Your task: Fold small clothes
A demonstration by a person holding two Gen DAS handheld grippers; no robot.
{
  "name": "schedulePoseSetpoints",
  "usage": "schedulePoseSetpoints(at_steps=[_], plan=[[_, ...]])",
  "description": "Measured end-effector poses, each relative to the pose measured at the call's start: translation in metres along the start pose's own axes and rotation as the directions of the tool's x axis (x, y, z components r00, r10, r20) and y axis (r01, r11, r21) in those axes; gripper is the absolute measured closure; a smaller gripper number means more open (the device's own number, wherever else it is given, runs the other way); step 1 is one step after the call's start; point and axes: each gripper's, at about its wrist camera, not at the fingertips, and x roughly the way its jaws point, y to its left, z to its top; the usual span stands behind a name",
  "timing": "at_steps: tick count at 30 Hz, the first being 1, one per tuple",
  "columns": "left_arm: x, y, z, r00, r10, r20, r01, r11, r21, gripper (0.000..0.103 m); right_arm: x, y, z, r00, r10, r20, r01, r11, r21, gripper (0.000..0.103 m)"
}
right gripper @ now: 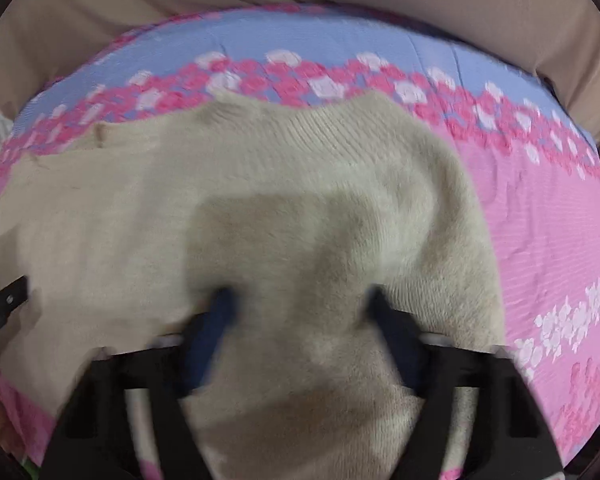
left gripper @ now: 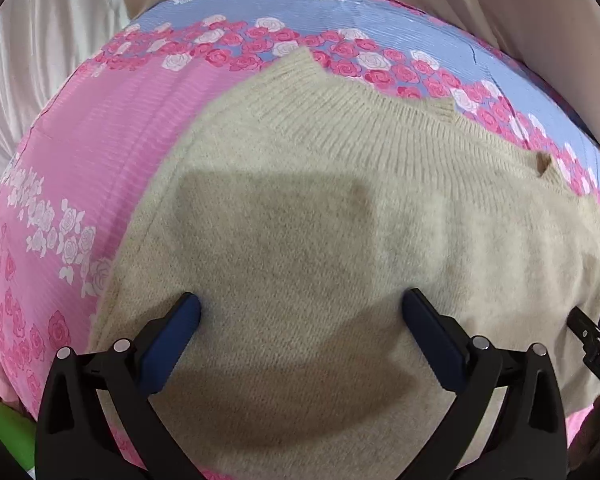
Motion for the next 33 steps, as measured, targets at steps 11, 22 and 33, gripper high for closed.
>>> schedulePoseSetpoints(at_steps=[11,22,33], plan=[[-0.024,0.047,0.009,0.999,-0.022,0.038,0.026,0.995,-0.101,0.016,0.013,-0.075,0.001,0.98,0.197,0.003,-0.195,0.971,0.136,0.103],[-0.045,0.004,0.022,0.991,-0.107,0.078,0.109,0.994,-0.022,0.016,-0.011,0.002,0.042,0.948,0.317,0.021,-0.316,0.948,-0.02,0.103],[-0.024,-0.012,0.068,0.992,-0.097,0.081,0.096,0.995,0.016,0.009,0.014,-0.092,0.096,0.977,0.207,0.057,-0.214,0.961,0.175,0.079]])
